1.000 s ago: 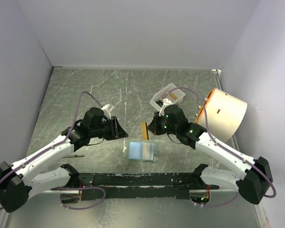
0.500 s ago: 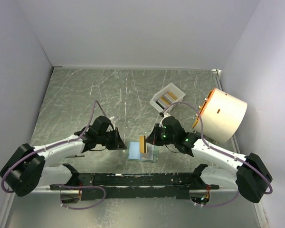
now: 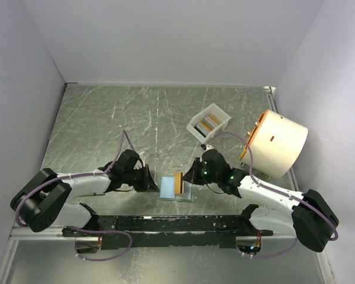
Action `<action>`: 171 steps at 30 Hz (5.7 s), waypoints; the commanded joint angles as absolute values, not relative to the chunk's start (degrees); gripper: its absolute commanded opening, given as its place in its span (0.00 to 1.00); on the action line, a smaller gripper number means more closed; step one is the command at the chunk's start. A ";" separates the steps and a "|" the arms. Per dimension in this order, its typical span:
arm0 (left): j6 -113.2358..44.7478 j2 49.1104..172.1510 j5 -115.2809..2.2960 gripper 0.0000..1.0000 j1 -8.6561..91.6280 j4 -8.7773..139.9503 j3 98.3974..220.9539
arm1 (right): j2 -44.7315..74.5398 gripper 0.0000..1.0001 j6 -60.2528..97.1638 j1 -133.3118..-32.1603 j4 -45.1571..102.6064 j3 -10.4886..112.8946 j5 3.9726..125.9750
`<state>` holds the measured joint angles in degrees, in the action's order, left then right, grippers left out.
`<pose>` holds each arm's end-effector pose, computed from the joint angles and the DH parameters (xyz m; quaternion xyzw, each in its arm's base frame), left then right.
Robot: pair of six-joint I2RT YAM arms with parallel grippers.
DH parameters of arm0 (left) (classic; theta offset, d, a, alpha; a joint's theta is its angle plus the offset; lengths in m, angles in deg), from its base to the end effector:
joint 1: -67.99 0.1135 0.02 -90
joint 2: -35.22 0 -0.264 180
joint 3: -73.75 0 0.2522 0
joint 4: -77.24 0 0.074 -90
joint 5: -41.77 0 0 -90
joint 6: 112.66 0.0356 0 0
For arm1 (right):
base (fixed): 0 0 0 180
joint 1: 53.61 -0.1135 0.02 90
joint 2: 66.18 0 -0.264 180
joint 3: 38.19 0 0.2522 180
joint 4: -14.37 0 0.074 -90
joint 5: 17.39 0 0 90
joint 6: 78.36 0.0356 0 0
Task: Put the credit cards into the card holder
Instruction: Insert the credit card into the card holder.
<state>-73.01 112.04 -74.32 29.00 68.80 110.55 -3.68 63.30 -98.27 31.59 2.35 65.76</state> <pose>0.1636 -0.1526 0.1290 -0.0105 0.9143 -0.3930 0.0973 0.1512 0.1554 0.1843 0.0295 0.9015 0.3551 0.2455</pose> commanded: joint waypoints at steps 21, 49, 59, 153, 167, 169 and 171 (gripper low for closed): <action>-73.54 115.30 -68.02 0.07 23.46 69.60 109.84 | -1.56 0.00 66.53 -98.61 22.97 -4.66 68.02; -71.73 113.55 -63.53 0.08 22.21 63.40 110.81 | 1.59 0.00 71.16 -98.66 20.64 -6.88 68.31; -72.23 112.99 -63.52 0.09 21.77 63.56 110.11 | 2.04 0.00 72.96 -98.66 17.89 -8.26 68.42; -75.87 113.44 -61.50 0.19 17.84 65.37 110.40 | 10.75 0.33 67.10 -107.39 23.84 3.44 73.65; -73.32 100.39 -52.88 0.58 17.89 53.77 115.67 | 8.71 0.42 48.79 -104.89 39.89 17.82 83.40; -72.32 98.94 -52.10 0.60 17.85 52.23 117.00 | 9.89 0.42 45.75 -103.41 42.25 20.90 85.09; -71.41 97.57 -51.48 0.61 17.89 50.82 118.12 | 11.28 0.43 42.49 -102.04 44.02 24.57 87.16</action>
<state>-74.21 100.28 -55.06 18.25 55.36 114.73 9.07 51.82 -104.50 38.06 18.66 81.11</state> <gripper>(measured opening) 0.599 0.420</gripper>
